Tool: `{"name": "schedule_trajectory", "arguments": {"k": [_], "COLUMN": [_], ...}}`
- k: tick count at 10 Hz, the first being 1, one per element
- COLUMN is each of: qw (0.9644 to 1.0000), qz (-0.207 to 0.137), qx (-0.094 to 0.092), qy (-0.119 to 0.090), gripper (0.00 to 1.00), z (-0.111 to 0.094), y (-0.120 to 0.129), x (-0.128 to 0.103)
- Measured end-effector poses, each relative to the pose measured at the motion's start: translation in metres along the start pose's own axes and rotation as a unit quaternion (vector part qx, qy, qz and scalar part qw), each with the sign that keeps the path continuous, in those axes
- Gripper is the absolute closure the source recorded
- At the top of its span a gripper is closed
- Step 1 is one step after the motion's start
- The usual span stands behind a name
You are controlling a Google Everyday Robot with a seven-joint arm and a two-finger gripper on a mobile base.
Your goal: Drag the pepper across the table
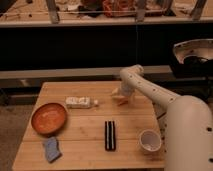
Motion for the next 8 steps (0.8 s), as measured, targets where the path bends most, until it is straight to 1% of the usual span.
{"name": "schedule_trajectory", "arguments": {"k": [2,8], "qw": [1.0,0.9999], "qz": [-0.001,-0.01], "qx": [-0.002,-0.006], "qy": [-0.001,-0.006], "gripper": [0.2,0.2], "z": [0.0013,0.0061], "y": [0.002,-0.0027], "x": [0.0008,0.0003]}}
